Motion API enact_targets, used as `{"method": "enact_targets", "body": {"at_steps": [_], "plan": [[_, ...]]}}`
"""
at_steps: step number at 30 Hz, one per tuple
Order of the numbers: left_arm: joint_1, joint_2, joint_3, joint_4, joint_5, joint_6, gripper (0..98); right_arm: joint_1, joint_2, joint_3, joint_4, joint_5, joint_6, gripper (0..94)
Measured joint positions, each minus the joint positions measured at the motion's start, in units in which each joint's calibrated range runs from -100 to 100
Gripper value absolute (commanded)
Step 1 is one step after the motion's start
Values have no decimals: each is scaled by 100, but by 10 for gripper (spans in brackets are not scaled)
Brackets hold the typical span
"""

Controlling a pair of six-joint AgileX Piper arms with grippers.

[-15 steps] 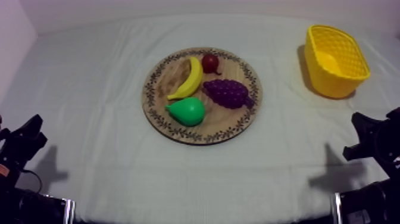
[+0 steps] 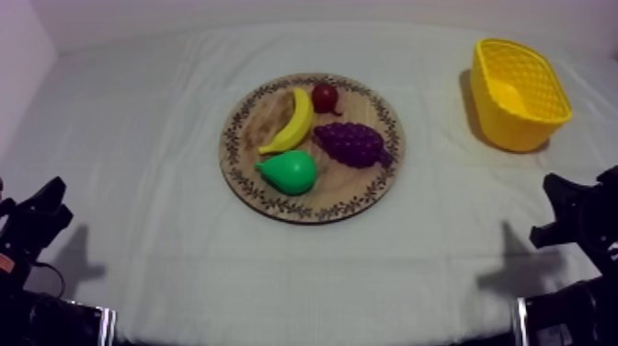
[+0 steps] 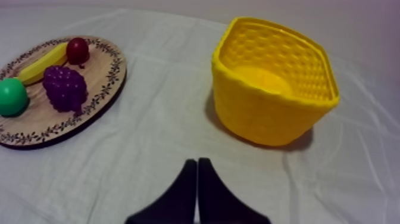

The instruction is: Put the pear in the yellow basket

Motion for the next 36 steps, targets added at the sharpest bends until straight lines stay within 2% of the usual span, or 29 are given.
{"method": "enact_targets", "body": {"at_steps": [4, 8, 12, 18, 23, 27, 36], "plan": [[0, 0, 0, 0, 0, 0, 1, -126, 0, -22, 5, 174, 38, 5], [0, 0, 0, 0, 0, 0, 1, -361, 65, -134, 192, 360, 145, 5], [0, 0, 0, 0, 0, 0, 1, -774, 447, -224, 727, 287, -22, 5], [0, 0, 0, 0, 0, 0, 1, -1468, 1481, -654, 1659, 169, -611, 5], [0, 0, 0, 0, 0, 0, 1, -1989, 2684, -1340, 2250, 586, -809, 7], [0, 0, 0, 0, 0, 0, 1, -2235, 3550, -2105, 2253, 969, -666, 8], [0, 0, 0, 0, 0, 0, 1, -2522, 5540, -4519, 1357, 2437, 311, 9]]}}
